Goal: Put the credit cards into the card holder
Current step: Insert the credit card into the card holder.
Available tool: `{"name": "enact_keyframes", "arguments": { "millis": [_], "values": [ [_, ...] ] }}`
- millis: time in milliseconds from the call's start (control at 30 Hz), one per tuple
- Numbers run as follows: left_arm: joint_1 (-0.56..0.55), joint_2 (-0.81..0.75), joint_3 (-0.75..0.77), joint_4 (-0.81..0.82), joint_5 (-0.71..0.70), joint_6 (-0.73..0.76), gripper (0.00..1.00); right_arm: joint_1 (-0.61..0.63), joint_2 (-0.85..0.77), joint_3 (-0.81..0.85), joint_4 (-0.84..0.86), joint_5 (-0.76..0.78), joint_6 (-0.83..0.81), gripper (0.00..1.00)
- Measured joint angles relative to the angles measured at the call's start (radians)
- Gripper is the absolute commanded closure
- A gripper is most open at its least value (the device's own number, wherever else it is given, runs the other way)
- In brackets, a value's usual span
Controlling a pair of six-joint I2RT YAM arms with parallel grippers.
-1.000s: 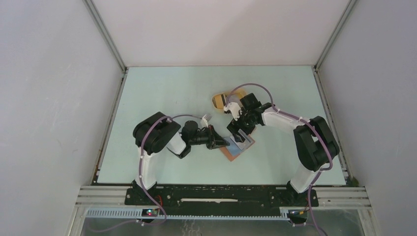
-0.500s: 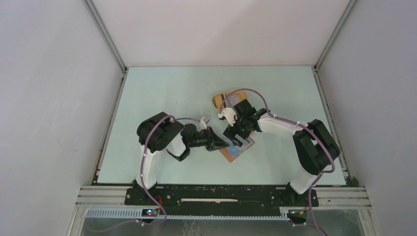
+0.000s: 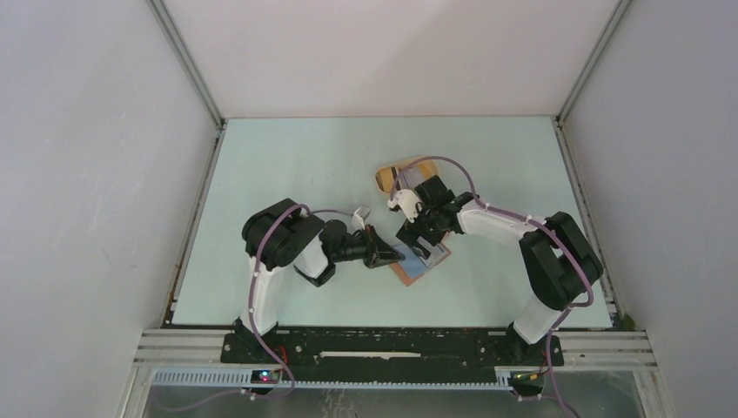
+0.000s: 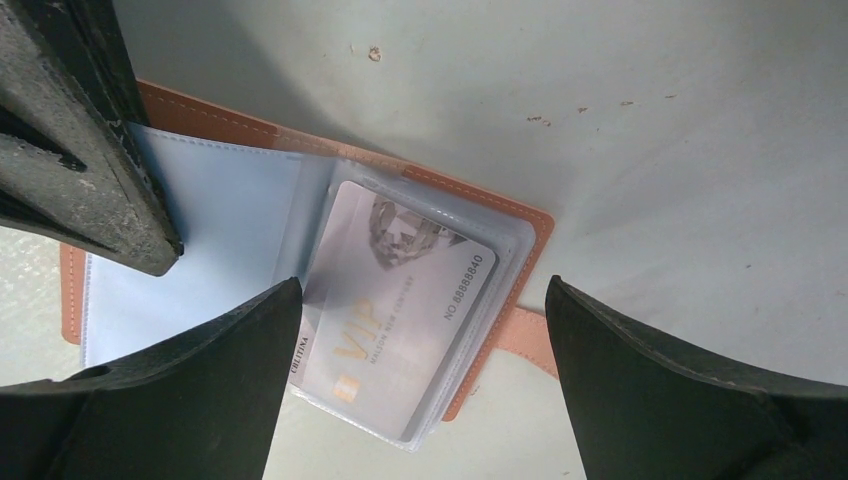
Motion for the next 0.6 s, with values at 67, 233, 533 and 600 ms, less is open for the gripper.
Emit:
{"name": "enact_keyframes", "arguments": {
  "millis": [67,233,533,600],
  "values": [
    [0.000,0.000,0.000,0.002,0.000,0.000,1.00,-0.003,0.000,0.000,0.001,0.002,0.000,0.00],
    [0.003,0.005,0.000,0.008,-0.006,0.000,1.00,-0.030,0.000,0.000,0.001,-0.016,0.005,0.00],
    [0.007,0.008,0.001,-0.013,-0.008,0.003,0.93,-0.200,-0.074,0.008,-0.037,-0.256,0.024,0.00],
    [0.008,0.007,0.002,-0.042,-0.005,0.010,0.89,-0.254,-0.089,0.048,-0.068,-0.304,0.023,0.00]
  ]
}}
